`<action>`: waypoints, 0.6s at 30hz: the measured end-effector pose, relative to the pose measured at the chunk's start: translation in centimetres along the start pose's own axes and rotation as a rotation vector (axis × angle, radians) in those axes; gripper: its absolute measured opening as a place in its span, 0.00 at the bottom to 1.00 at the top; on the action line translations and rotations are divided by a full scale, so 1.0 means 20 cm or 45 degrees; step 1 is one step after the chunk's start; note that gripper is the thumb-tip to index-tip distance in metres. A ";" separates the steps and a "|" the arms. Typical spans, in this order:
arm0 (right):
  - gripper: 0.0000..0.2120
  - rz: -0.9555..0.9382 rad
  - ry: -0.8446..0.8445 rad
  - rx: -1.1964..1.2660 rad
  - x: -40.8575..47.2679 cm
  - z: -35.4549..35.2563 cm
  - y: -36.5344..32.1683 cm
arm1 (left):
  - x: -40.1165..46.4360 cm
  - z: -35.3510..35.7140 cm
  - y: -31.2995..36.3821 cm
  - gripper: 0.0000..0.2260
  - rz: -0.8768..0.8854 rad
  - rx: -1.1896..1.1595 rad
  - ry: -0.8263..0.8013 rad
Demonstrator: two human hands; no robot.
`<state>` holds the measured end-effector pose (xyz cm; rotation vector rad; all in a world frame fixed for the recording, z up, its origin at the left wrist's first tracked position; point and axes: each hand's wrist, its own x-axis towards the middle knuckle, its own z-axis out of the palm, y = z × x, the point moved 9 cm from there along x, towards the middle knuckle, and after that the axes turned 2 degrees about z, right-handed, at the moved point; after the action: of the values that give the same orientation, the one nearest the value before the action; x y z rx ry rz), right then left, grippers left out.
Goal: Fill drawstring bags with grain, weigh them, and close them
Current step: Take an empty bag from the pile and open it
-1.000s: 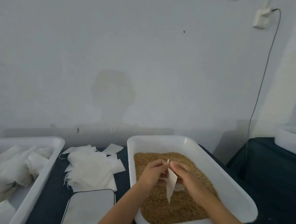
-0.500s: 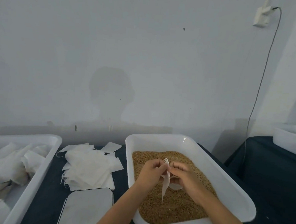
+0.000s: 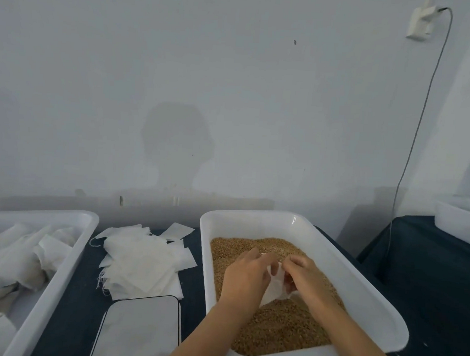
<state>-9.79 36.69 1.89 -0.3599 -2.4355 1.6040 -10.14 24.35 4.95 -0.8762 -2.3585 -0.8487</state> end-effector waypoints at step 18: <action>0.09 0.080 0.105 -0.351 0.02 -0.07 0.07 | -0.02 0.01 0.02 0.09 0.013 0.212 -0.099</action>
<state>-9.55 38.52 1.07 -0.5389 -2.6075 1.2478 -9.63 24.57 4.80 -0.8657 -2.4479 -0.6139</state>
